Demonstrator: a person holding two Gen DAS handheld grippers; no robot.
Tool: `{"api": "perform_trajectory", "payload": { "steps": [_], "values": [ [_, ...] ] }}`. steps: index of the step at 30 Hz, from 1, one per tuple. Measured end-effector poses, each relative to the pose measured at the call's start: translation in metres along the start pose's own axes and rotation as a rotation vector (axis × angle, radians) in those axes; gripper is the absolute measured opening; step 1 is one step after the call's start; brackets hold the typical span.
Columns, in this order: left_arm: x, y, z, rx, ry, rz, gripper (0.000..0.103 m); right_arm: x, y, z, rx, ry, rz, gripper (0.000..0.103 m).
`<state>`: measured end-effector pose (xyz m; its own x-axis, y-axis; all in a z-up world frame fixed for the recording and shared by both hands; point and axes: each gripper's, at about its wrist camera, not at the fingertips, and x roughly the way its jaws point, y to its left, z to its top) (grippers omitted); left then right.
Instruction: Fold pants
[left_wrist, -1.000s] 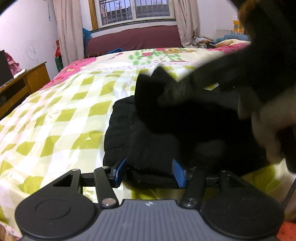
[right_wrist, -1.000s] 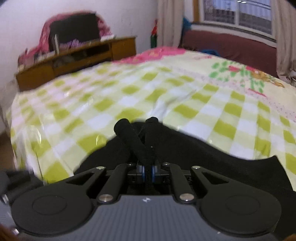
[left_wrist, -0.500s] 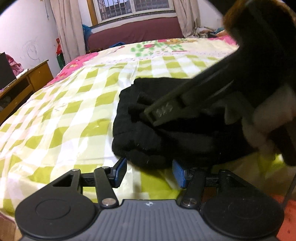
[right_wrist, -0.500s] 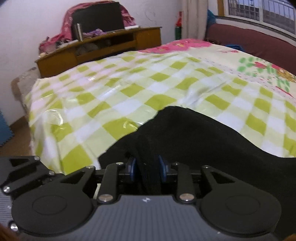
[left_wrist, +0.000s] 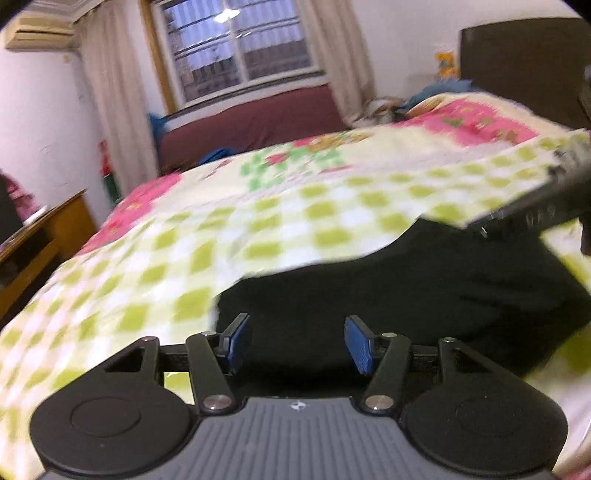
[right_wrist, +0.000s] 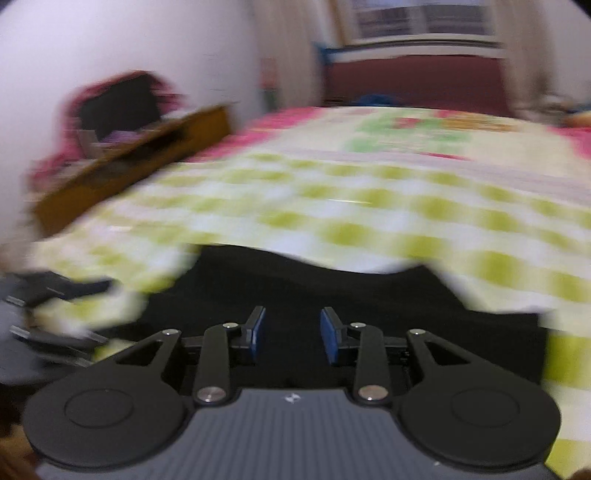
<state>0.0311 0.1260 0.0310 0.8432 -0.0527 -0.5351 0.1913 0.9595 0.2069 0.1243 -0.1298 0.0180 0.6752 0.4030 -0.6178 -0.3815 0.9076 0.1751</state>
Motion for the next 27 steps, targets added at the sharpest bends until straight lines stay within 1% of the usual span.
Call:
{"api": "perform_trajectory", "payload": {
  "steps": [2, 3, 4, 5, 7, 8, 10, 11, 13, 15, 16, 18, 19, 20, 22, 23, 24, 26, 27],
  "values": [
    [0.019, -0.015, 0.008, 0.007, 0.003, -0.054, 0.07, 0.002, -0.032, -0.007, 0.045, 0.009, -0.082, 0.035],
    [0.029, -0.019, 0.009, 0.009, 0.022, -0.072, 0.07, 0.005, -0.048, -0.011, 0.072, 0.025, -0.125, 0.036],
    [0.044, -0.023, 0.009, 0.023, 0.061, -0.079, 0.071, 0.009, -0.063, -0.014, 0.102, 0.056, -0.175, 0.036],
    [0.057, -0.027, 0.005, 0.046, 0.113, -0.068, 0.071, 0.008, -0.078, -0.017, 0.148, 0.068, -0.205, 0.037],
    [0.075, -0.029, -0.005, 0.077, 0.196, -0.044, 0.072, -0.004, -0.103, -0.018, 0.248, 0.026, -0.154, 0.036],
    [0.077, -0.028, -0.009, 0.075, 0.201, -0.049, 0.075, -0.008, -0.113, -0.018, 0.285, 0.007, -0.134, 0.036],
    [0.075, -0.024, -0.006, 0.073, 0.21, -0.044, 0.079, -0.008, -0.127, -0.015, 0.312, 0.005, -0.134, 0.039],
    [0.074, -0.024, -0.002, 0.081, 0.212, -0.018, 0.078, -0.006, -0.131, -0.013, 0.308, -0.001, -0.128, 0.039],
    [0.066, -0.028, 0.007, 0.118, 0.172, 0.021, 0.078, 0.003, -0.13, -0.01, 0.287, -0.006, -0.103, 0.039],
    [0.065, -0.032, 0.015, 0.146, 0.134, 0.017, 0.078, 0.019, -0.128, -0.011, 0.27, 0.019, -0.103, 0.039],
    [0.068, -0.034, 0.018, 0.148, 0.139, 0.011, 0.078, 0.03, -0.129, -0.012, 0.268, 0.045, -0.114, 0.039],
    [0.084, -0.037, 0.015, 0.146, 0.187, -0.001, 0.078, 0.047, -0.139, -0.016, 0.318, 0.112, -0.116, 0.04],
    [0.091, -0.037, 0.011, 0.151, 0.212, -0.003, 0.079, 0.048, -0.143, -0.016, 0.345, 0.123, -0.103, 0.04],
    [0.095, -0.036, 0.007, 0.153, 0.226, -0.004, 0.08, 0.044, -0.146, -0.014, 0.343, 0.118, -0.101, 0.039],
    [0.093, -0.031, 0.003, 0.132, 0.22, -0.009, 0.082, 0.032, -0.144, -0.006, 0.294, 0.112, -0.141, 0.039],
    [0.091, -0.028, 0.003, 0.123, 0.221, -0.009, 0.082, 0.025, -0.142, -0.001, 0.262, 0.1, -0.152, 0.039],
    [0.089, -0.026, 0.002, 0.119, 0.22, -0.003, 0.082, 0.02, -0.137, 0.007, 0.224, 0.076, -0.144, 0.039],
    [0.086, -0.026, 0.003, 0.123, 0.211, 0.009, 0.082, 0.018, -0.129, 0.025, 0.178, 0.044, -0.07, 0.039],
    [0.087, -0.028, 0.004, 0.131, 0.2, 0.012, 0.082, 0.026, -0.125, 0.035, 0.158, 0.044, -0.005, 0.039]
  ]
}}
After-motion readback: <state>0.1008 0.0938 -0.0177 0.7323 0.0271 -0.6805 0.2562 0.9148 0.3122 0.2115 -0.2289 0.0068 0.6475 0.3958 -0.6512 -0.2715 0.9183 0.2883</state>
